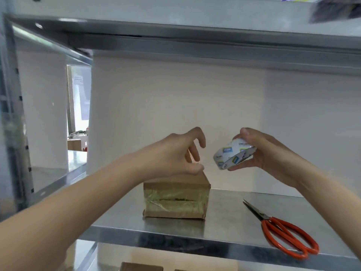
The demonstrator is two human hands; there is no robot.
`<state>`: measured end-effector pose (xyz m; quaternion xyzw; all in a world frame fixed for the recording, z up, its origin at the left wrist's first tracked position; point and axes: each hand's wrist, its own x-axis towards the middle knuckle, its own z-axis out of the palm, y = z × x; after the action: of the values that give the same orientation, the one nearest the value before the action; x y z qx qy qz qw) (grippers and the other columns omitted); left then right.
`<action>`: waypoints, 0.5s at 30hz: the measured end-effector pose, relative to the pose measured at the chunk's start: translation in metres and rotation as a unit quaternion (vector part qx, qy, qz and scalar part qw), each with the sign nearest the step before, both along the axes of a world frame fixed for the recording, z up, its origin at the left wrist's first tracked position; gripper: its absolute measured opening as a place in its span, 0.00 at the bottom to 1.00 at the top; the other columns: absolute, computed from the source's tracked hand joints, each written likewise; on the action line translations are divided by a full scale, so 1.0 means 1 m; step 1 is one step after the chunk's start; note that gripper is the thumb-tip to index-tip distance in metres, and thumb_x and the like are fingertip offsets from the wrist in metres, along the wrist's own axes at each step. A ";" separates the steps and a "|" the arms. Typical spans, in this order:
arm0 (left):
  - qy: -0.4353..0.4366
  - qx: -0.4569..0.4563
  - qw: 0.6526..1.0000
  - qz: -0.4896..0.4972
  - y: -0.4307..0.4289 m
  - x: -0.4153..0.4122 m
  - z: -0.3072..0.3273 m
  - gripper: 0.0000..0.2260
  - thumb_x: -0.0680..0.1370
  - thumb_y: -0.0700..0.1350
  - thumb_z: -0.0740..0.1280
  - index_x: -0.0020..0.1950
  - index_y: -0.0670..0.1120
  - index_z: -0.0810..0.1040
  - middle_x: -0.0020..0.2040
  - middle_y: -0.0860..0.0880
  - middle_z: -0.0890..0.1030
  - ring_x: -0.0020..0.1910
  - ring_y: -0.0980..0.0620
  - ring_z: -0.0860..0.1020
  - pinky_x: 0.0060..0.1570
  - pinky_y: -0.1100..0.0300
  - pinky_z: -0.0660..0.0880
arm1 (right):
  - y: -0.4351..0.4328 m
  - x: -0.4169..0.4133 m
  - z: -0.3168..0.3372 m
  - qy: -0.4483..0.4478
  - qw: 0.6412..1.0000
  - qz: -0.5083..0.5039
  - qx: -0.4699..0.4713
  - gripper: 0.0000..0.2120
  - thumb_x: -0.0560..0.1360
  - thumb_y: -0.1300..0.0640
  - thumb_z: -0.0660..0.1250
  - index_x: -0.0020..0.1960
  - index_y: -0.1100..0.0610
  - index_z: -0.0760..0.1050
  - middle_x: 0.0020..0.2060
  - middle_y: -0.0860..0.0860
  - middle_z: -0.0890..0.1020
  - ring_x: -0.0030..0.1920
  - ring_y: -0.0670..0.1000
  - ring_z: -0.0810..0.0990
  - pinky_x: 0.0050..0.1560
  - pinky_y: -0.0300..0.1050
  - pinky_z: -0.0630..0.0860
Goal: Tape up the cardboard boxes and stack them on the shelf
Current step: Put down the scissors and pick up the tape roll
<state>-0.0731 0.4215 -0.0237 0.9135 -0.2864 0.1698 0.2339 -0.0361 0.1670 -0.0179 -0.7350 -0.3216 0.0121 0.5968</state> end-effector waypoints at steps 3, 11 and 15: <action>0.019 0.006 1.000 -0.019 0.011 0.003 -0.011 0.21 0.79 0.41 0.66 0.69 0.56 0.67 0.48 0.58 0.83 0.45 0.61 0.78 0.46 0.70 0.73 | 0.020 0.002 0.002 -0.003 1.000 -0.010 -0.022 0.32 0.75 0.42 0.65 0.57 0.73 0.75 0.53 0.66 0.82 0.53 0.61 0.84 0.50 0.50 0.83; -0.039 -0.018 0.999 -0.008 0.033 0.010 -0.017 0.09 0.79 0.46 0.71 0.58 0.48 0.82 0.45 0.54 0.81 0.45 0.56 0.79 0.48 0.67 0.74 | 0.049 0.007 0.011 0.007 0.998 -0.035 -0.053 0.23 0.77 0.43 0.66 0.56 0.61 0.83 0.52 0.58 0.85 0.53 0.59 0.85 0.50 0.55 0.83; -0.008 -0.076 0.997 -0.005 0.043 0.013 -0.012 0.11 0.70 0.49 0.79 0.50 0.50 0.84 0.38 0.56 0.80 0.39 0.62 0.77 0.43 0.69 0.73 | 0.055 0.007 0.016 -0.004 0.996 -0.043 -0.075 0.23 0.74 0.41 0.66 0.55 0.59 0.83 0.51 0.55 0.86 0.52 0.56 0.85 0.51 0.54 0.83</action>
<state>-0.0597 0.4648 -0.0359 0.8903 -0.2788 0.1976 0.3009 -0.0291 0.2223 -0.0020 -0.7910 -0.2898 0.0076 0.5387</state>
